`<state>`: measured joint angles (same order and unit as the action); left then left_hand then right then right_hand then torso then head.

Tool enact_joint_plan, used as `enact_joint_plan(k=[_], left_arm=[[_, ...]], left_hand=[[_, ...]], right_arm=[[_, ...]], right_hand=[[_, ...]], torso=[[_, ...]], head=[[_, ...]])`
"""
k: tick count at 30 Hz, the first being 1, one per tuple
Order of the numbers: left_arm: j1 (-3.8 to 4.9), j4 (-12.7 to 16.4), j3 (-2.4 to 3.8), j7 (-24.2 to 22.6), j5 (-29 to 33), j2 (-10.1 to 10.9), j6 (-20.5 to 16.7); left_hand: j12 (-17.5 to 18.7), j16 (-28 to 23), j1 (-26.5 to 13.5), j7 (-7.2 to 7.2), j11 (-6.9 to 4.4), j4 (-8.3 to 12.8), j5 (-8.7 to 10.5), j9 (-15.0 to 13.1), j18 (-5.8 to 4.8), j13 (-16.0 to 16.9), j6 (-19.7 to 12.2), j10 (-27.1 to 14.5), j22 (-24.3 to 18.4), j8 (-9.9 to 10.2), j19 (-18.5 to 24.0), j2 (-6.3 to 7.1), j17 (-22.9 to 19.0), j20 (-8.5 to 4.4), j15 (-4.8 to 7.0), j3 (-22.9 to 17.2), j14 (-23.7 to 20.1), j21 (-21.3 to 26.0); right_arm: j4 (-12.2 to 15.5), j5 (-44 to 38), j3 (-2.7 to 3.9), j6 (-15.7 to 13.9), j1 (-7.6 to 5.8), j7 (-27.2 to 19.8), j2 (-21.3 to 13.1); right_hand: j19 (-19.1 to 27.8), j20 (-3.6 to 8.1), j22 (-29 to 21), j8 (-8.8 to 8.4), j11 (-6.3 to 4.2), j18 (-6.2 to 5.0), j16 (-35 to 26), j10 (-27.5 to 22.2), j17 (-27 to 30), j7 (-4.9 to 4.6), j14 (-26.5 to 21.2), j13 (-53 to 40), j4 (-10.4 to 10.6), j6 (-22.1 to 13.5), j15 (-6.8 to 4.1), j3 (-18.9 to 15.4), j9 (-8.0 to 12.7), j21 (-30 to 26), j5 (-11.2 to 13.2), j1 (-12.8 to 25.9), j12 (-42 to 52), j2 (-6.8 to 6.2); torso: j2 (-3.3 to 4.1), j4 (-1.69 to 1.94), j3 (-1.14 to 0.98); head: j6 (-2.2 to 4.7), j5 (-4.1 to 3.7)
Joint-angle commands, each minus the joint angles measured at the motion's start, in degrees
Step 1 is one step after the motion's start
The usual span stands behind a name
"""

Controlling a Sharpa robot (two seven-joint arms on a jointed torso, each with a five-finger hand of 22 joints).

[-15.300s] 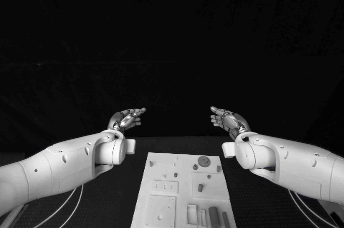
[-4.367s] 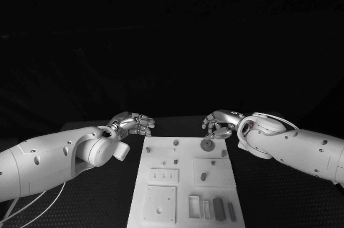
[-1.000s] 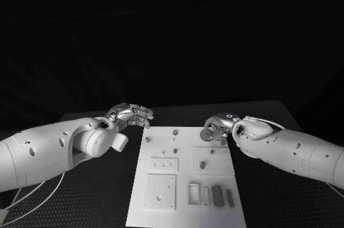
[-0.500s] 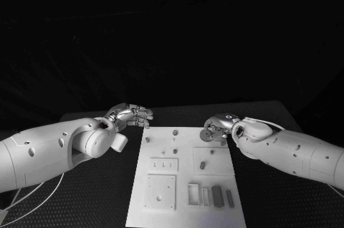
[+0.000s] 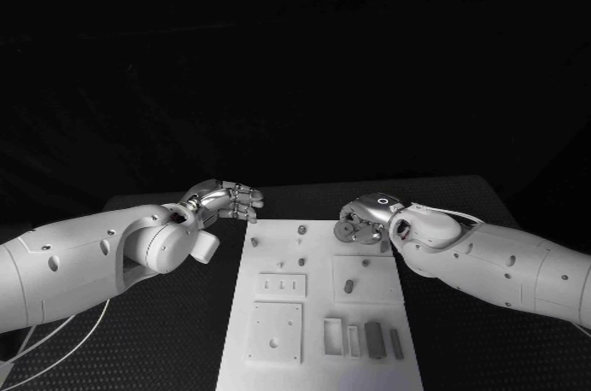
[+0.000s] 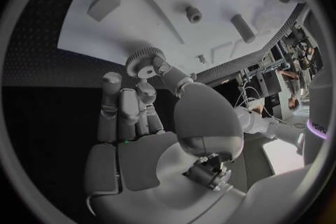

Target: Assemble the parts on the task board

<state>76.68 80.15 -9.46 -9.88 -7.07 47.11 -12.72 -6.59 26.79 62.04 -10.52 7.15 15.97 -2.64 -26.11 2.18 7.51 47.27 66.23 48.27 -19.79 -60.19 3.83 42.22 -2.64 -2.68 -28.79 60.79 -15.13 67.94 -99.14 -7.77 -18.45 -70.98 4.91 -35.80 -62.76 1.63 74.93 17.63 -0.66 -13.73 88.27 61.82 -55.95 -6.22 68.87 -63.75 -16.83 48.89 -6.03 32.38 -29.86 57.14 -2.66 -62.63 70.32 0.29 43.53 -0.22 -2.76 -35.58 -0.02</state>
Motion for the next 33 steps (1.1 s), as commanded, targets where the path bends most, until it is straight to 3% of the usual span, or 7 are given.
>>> enact_joint_plan(k=[1,8,12,20,27,33], left_arm=[[0.09,0.22,0.05,-0.38,0.05,-0.07,0.34],[0.09,0.32,0.05,-0.37,0.05,-0.08,0.27],[0.09,0.33,0.05,-0.37,0.05,-0.11,0.24],[0.09,0.16,0.06,-0.38,0.05,-0.49,0.33],[0.09,-0.09,0.06,-0.38,0.05,-0.82,0.41],[0.09,-0.26,0.06,-0.35,0.05,-1.0,0.44]], left_hand=[[0.36,-0.3,-0.66,-0.28,0.42,-0.21,-0.24,-0.09,0.88,0.1,-0.2,0.02,0.07,0.36,0.35,0.01,0.07,-0.17,-0.19,-0.15,0.28,0.21],[0.39,-0.34,-0.66,-0.28,0.42,-0.21,-0.24,-0.1,0.89,0.11,-0.21,0.03,0.09,0.37,0.34,0.01,0.12,-0.17,-0.19,-0.15,0.3,0.22],[0.4,-0.36,-0.66,-0.28,0.42,-0.2,-0.24,-0.1,0.89,0.11,-0.21,0.03,0.1,0.37,0.34,0.01,0.14,-0.17,-0.19,-0.16,0.3,0.22],[0.43,-0.41,-0.67,-0.28,0.42,-0.2,-0.24,-0.11,0.89,0.12,-0.21,0.04,0.12,0.38,0.34,0.02,0.2,-0.17,-0.19,-0.16,0.32,0.23],[0.46,-0.46,-0.69,-0.29,0.42,-0.21,-0.24,-0.12,0.89,0.12,-0.21,0.05,0.14,0.39,0.33,0.01,0.26,-0.16,-0.19,-0.16,0.33,0.25],[0.49,-0.5,-0.69,-0.29,0.42,-0.22,-0.24,-0.12,0.89,0.13,-0.22,0.06,0.15,0.4,0.33,0.0,0.31,-0.16,-0.19,-0.16,0.34,0.26]], right_arm=[[1.39,-5.34,-0.01,-2.35,-0.08,2.94,0.4],[3.81,-8.27,-0.01,-2.51,-0.09,4.15,2.28],[3.89,-9.24,-0.03,-2.54,-0.08,4.84,3.8],[1.33,-9.93,-0.29,-2.09,0.06,5.24,7.66],[-1.94,-9.92,-0.93,-1.97,1.04,5.06,10.5],[-3.01,-9.92,-1.05,-1.67,1.62,4.81,11.78]], right_hand=[[-0.2,0.16,0.89,1.65,-0.15,-1.27,0.3,0.45,0.15,0.77,0.94,0.1,0.07,9.28,-0.54,-0.27,-1.69,0.31,-0.2,-0.25,0.29,-0.29],[-0.36,0.23,0.83,1.68,-0.22,-1.27,0.27,0.7,0.1,0.84,1.22,0.28,0.08,9.39,-0.62,-0.36,-1.75,0.31,-0.2,-0.3,0.22,-0.45],[-0.42,0.26,0.81,1.68,-0.24,-1.27,0.25,0.79,0.24,0.86,1.24,0.35,0.09,9.43,-0.64,-0.37,-1.77,0.3,-0.2,-0.33,0.19,-0.48],[-0.5,0.29,0.78,1.67,-0.27,-1.27,0.21,0.9,0.43,0.88,1.26,0.45,0.09,9.46,-0.67,-0.38,-1.79,0.29,-0.2,-0.35,0.13,-0.51],[-0.52,0.3,0.76,1.64,-0.27,-1.27,0.18,0.94,0.6,0.88,1.22,0.5,0.1,9.44,-0.68,-0.4,-1.8,0.27,-0.2,-0.34,0.1,-0.5],[-0.56,0.32,0.74,1.6,-0.28,-1.27,0.15,0.98,0.69,0.88,1.24,0.56,0.1,9.41,-0.69,-0.4,-1.8,0.24,-0.2,-0.34,0.05,-0.5]], torso=[[0.01,-0.04,-0.03],[0.09,0.06,-0.13],[0.09,0.05,-0.11],[0.17,0.18,-0.13],[0.21,0.37,-0.14],[0.18,0.23,-0.18]], head=[[0.22,0.16],[0.44,0.48],[0.51,0.73],[0.61,1.09],[0.6,1.22],[0.45,1.56]])
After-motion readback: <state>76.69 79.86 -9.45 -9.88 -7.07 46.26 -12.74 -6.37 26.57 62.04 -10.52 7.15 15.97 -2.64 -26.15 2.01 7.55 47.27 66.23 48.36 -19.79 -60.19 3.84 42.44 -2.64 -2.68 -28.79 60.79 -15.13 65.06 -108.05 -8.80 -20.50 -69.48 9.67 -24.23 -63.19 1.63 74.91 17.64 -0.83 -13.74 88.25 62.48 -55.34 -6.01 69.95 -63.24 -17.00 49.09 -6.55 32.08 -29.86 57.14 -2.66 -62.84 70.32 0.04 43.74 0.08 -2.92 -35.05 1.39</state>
